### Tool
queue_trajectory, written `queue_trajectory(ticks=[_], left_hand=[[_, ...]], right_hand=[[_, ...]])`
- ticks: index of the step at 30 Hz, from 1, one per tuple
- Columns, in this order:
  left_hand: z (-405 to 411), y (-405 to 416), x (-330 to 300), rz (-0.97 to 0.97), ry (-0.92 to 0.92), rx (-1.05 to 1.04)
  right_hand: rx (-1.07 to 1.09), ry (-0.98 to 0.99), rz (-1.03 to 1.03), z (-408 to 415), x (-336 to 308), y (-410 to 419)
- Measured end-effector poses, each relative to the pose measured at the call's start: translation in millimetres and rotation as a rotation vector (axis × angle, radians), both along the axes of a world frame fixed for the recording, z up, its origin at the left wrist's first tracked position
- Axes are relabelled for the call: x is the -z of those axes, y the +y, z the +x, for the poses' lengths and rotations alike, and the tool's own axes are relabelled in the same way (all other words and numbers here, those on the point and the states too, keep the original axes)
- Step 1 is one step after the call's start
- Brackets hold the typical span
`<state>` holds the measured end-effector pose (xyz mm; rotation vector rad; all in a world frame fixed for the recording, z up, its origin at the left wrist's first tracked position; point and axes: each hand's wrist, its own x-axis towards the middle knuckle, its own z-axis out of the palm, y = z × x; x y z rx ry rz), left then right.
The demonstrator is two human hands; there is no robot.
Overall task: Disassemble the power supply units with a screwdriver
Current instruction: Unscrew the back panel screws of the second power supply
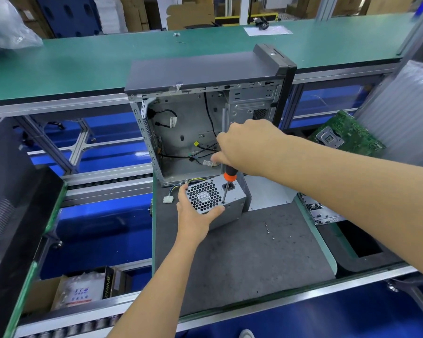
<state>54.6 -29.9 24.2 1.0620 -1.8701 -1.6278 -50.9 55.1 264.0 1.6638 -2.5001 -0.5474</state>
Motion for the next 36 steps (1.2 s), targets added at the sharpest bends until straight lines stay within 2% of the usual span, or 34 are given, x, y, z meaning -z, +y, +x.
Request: queue_trajectory(ticks=[3,6,8,11,14,19,23,26,29,31,33,36], left_hand=[[-0.4,0.1,-0.7,0.004,-0.006,0.005],[0.6,0.5,-1.3,0.001,-0.009,0.004],[1.0,0.9,-2.5,-0.006,-0.009,0.004],[2.0,1.9,-4.4,-0.007,-0.018,0.004],[4.0,-0.3,-4.8,-0.006,-0.040,0.029],[7.9,-7.7,-5.7,-0.013,-0.085,0.095],[9.4,-6.4,-8.0,-0.045,-0.103,0.069],[10.2,-0.1,-9.3,-0.271,-0.145,0.005],[9.2,6.6,-13.7,-0.645,-0.138,-0.029],[4.5,8.8,-16.2,-0.880,-0.137,-0.022],[-1.3,10.3,-18.0,-0.964,-0.086,0.026],[-5.6,14.6,-19.3,-0.951,-0.106,0.084]], right_hand=[[-0.064,-0.240,-0.010,-10.6,-0.8,1.6],[-0.023,-0.425,0.002,-16.6,-5.1,5.4],[0.016,-0.405,0.010,-15.2,-3.6,6.5],[0.102,-0.204,0.059,-11.8,-2.2,7.0],[0.002,-0.013,0.062,-11.3,-0.1,8.1],[-0.185,-0.237,-0.031,-16.0,6.1,7.7],[-0.184,-0.245,-0.031,-14.9,10.7,4.3],[-0.172,-0.192,-0.065,-12.5,10.9,3.0],[-0.242,-0.137,-0.137,-11.8,10.9,0.7],[-0.273,-0.220,-0.186,-13.7,12.1,-0.4],[-0.257,-0.359,-0.230,-13.4,10.8,0.0],[-0.197,-0.515,-0.229,-9.5,10.1,0.9]])
